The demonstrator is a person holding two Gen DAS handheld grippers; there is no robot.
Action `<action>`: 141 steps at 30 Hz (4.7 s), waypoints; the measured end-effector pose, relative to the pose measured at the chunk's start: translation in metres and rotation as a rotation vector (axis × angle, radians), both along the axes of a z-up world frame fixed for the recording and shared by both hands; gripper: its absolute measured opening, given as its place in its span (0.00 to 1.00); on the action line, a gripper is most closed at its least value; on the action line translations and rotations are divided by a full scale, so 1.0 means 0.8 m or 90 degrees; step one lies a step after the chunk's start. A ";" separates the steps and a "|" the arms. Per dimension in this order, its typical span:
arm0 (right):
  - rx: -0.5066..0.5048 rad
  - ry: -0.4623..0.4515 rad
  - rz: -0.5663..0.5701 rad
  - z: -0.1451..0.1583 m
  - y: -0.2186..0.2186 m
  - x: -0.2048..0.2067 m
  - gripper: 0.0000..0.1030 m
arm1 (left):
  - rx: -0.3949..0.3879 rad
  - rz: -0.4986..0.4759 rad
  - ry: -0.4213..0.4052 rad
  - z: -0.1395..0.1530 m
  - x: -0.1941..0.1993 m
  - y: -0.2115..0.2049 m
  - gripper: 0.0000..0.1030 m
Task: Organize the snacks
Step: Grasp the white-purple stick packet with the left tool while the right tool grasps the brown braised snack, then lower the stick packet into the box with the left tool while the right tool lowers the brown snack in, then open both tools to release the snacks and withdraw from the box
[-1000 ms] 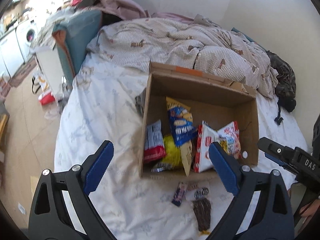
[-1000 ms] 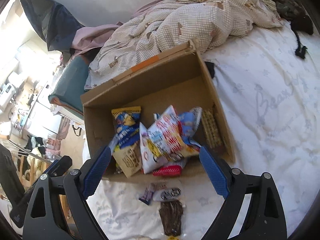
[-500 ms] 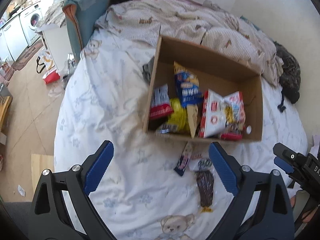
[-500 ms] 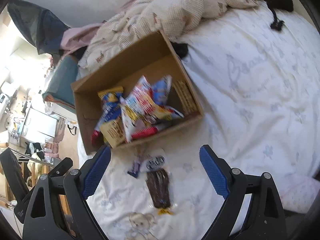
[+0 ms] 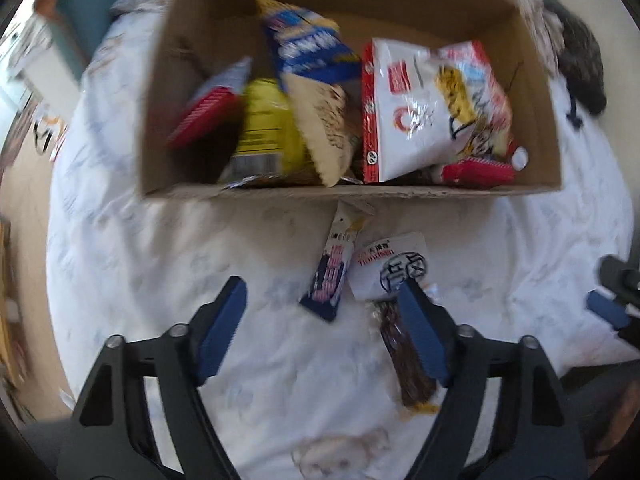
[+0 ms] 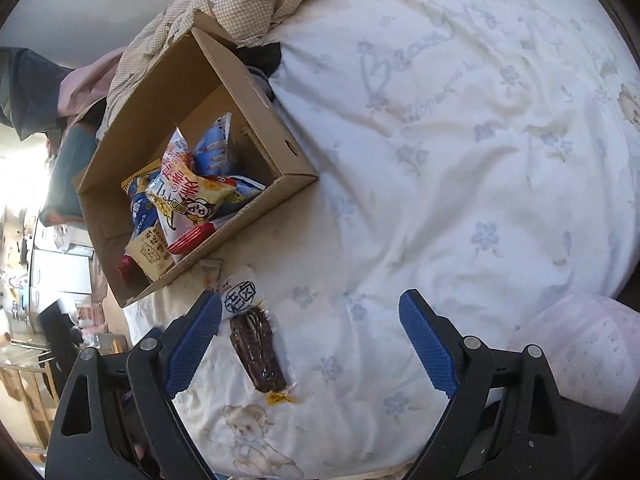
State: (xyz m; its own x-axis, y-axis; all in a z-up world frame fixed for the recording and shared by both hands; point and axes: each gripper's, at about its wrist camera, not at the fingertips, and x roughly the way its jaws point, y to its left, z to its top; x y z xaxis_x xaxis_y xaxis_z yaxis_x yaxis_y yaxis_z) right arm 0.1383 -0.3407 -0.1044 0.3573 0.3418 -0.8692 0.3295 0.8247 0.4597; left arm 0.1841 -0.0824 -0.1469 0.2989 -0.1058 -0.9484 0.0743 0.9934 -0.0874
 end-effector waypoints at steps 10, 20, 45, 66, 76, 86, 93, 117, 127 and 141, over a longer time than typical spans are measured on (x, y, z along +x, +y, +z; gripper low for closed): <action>-0.010 0.006 0.014 -0.005 0.010 0.008 0.90 | -0.048 -0.020 0.034 -0.032 0.023 0.002 0.10; -0.029 0.011 0.089 -0.009 0.057 0.011 0.90 | -0.083 -0.005 0.005 0.059 -0.053 0.036 0.06; -0.040 0.051 0.122 -0.035 0.075 0.015 0.90 | -0.034 -0.040 0.078 -0.018 -0.037 0.008 0.13; -0.243 0.126 0.377 -0.111 0.225 0.029 0.77 | -0.052 0.116 -0.031 0.073 -0.076 0.090 0.13; -0.165 0.091 0.378 -0.074 0.190 0.015 0.51 | -0.058 0.120 -0.032 0.073 -0.076 0.086 0.13; -0.129 0.041 0.370 -0.018 0.176 -0.019 0.51 | -0.033 0.151 -0.055 0.078 -0.080 0.104 0.13; -0.033 -0.086 0.335 0.057 0.150 -0.033 0.51 | -0.075 0.226 -0.113 0.106 -0.089 0.133 0.13; 0.003 -0.201 0.199 0.122 0.114 0.130 0.52 | -0.026 0.103 -0.221 0.187 0.070 0.088 0.13; 0.044 -0.111 0.194 0.062 0.139 0.181 0.52 | -0.039 0.082 -0.171 0.125 0.105 0.071 0.13; 0.115 -0.106 0.155 0.045 0.150 0.189 0.81 | -0.061 0.105 -0.144 0.115 0.112 0.081 0.42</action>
